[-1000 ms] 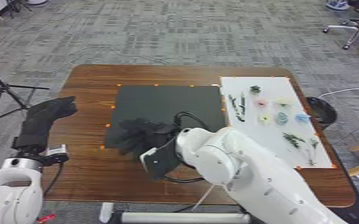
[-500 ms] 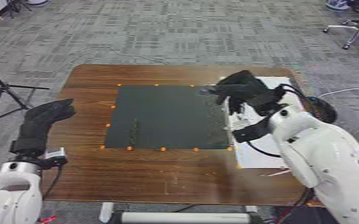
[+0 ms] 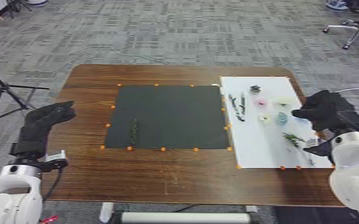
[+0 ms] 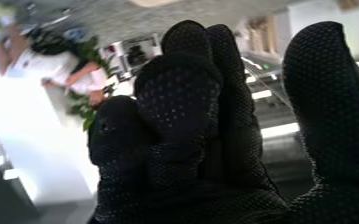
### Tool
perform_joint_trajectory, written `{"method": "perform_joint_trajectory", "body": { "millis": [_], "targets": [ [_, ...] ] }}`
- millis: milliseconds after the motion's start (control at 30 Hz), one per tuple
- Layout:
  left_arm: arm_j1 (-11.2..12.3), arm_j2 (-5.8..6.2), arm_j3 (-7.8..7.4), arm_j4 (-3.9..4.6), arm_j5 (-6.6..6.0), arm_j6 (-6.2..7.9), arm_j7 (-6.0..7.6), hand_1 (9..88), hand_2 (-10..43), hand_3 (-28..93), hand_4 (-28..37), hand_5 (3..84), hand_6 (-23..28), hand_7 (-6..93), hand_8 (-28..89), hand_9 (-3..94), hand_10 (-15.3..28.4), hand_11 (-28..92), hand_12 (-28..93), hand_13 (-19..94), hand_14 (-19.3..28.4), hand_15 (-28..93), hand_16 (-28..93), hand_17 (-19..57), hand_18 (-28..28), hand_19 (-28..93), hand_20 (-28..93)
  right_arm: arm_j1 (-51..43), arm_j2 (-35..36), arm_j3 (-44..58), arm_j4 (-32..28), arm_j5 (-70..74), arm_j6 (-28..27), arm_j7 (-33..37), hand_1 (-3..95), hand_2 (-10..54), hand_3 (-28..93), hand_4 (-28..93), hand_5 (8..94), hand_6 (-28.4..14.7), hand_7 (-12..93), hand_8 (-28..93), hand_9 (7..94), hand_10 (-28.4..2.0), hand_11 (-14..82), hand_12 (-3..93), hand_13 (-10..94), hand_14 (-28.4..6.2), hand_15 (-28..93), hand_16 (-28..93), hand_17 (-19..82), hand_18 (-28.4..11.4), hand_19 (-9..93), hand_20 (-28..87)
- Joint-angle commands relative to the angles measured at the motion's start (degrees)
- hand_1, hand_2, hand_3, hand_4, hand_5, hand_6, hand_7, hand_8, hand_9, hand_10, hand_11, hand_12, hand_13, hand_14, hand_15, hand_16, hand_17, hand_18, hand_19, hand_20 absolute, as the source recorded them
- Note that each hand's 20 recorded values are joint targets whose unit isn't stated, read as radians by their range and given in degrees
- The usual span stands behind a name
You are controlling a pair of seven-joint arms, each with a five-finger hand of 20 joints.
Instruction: Arrange flowers
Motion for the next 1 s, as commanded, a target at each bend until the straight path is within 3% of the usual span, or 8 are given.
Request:
{"method": "perform_joint_trajectory", "body": {
  "millis": [33,600,667,733,833,900,933,1000],
  "targets": [
    [0.81,-0.60,-0.16,-0.82,2.72,-1.73,0.03,30.0,0.6,67,-25.7,52.0,2.2,15.7,-7,50.1,14.3,23,15,41,18.5,28,1,9.0,12.3,12,20,-4.20,0.45,0.34,2.20,-4.03,-1.46,1.14,43.2,-9.5,62,-15,68.3,-3.5,25,3,77.4,-13.1,34.9,30.0,89,-4.1,49,35,62,-10.9,92,35],
    [0.12,-0.70,0.27,-0.57,2.95,-2.33,-0.03,30.9,0.6,66,-25.2,51.9,2.0,15.9,-7,50.0,14.1,23,15,41,18.5,29,1,9.4,12.4,13,21,-4.47,1.42,-3.49,4.19,-6.41,-1.16,1.82,49.2,-9.5,56,-15,67.9,-2.8,25,20,78.2,-12.1,38.6,34.9,90,-3.6,50,36,63,-10.0,92,36],
    [-0.06,-0.70,0.38,-0.56,3.04,-2.42,-0.19,31.1,0.5,66,-25.1,51.8,2.0,16.0,-7,49.9,14.1,23,15,42,18.5,29,1,9.5,12.4,13,21,-3.86,1.59,-4.32,4.81,-7.22,-0.50,2.18,54.5,-9.5,48,-12,68.0,-2.5,26,24,79.1,-11.4,36.9,39.8,90,-3.3,50,36,64,-9.7,91,37],
    [-0.07,-0.71,0.42,-0.57,3.07,-2.43,-0.19,31.2,0.5,66,-24.9,51.8,2.0,16.0,-7,49.9,14.1,23,15,42,18.5,28,1,9.7,12.4,13,21,-3.39,1.80,-5.26,5.70,-8.32,1.31,2.31,79.5,-9.5,-16,32,67.7,-2.0,28,26,80.6,-10.7,35.9,42.8,91,-3.1,51,35,65,-9.5,91,38],
    [0.04,-0.86,0.39,-0.67,2.97,-2.46,-0.18,31.5,0.6,65,-24.8,51.8,2.0,16.0,-7,50.0,14.2,23,15,42,18.5,29,1,9.8,12.4,13,21,-3.15,1.89,-6.14,6.95,-8.69,4.91,2.19,86.4,-9.5,-28,43,67.1,-1.5,34,26,82.5,-10.0,36.0,44.8,93,-2.6,51,36,66,-9.1,92,39],
    [-0.04,-0.83,0.56,-0.69,3.01,-2.41,-0.23,31.5,0.5,65,-24.7,51.8,2.0,16.0,-7,50.1,14.3,23,15,42,18.5,29,1,9.9,12.5,13,21,-3.37,1.66,-5.91,7.12,-8.54,5.93,2.16,80.3,-9.5,-4,28,68.0,-1.3,37,24,83.2,-9.6,37.8,43.9,93,-2.0,53,35,67,-9.1,92,40],
    [-0.08,-0.81,0.58,-0.71,2.96,-2.47,-0.23,31.6,0.5,65,-24.7,51.9,2.1,16.0,-7,50.1,14.3,23,15,42,18.5,29,1,9.9,12.5,13,21,-3.40,1.57,-5.90,7.19,-7.83,6.95,2.01,69.5,-9.5,31,1,67.5,-1.5,38,24,83.6,-9.9,40.5,41.1,94,-2.1,54,34,68,-8.8,92,40],
    [0.04,-0.84,0.53,-0.83,2.80,-2.41,-0.31,31.6,0.6,65,-24.7,51.9,2.1,16.0,-7,50.1,14.3,23,15,42,18.6,29,1,9.9,12.5,13,21,-3.27,1.48,-5.95,7.08,-6.63,8.10,2.17,64.8,-9.5,48,-11,66.0,-2.2,42,23,84.3,-10.6,45.4,34.2,94,-1.7,57,31,70,-8.1,93,39]
  ]
}}
